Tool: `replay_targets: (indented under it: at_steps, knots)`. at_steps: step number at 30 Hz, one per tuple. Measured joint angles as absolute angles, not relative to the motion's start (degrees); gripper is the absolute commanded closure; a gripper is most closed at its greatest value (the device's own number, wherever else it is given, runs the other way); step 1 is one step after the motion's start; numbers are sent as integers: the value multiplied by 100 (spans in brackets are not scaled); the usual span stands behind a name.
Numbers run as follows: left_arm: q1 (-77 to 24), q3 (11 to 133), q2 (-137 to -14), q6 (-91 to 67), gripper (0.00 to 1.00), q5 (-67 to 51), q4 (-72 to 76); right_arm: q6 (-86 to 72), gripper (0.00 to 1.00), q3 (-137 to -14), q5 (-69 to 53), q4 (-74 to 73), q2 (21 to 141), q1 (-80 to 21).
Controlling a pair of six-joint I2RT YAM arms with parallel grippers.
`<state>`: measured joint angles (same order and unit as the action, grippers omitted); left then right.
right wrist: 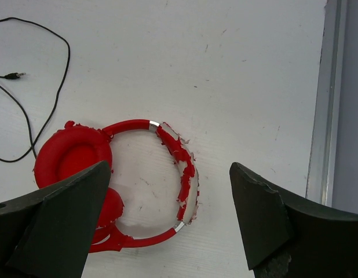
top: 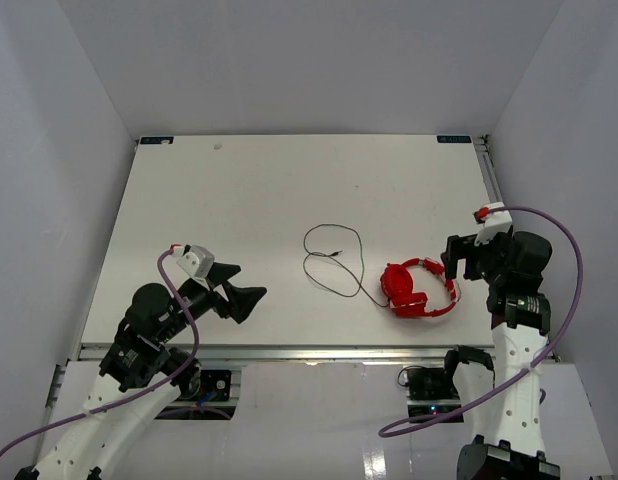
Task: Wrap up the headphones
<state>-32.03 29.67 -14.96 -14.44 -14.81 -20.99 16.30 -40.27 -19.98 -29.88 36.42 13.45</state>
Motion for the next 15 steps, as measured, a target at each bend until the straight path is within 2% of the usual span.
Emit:
replay_targets:
  at_steps: [3,9,11,15]
  knots:
    - [-3203,2967,-1496,-1444,2,-1481,-2097,1884,10,-4062,-2136,-3082,3742,1346]
    - [-3203,2965,-1496,-1444,2,-1481,-2099,3167,10,-4406,-3253,-3880,4033,1350]
    - [-3203,2965,-1496,-1444,2,-1481,-2099,3453,3,-4482,-3494,-4062,4152,1350]
    - [-3203,2961,-1496,-1444,2,-1491,-2099,4047,10,-4744,-3723,-4531,4909,1349]
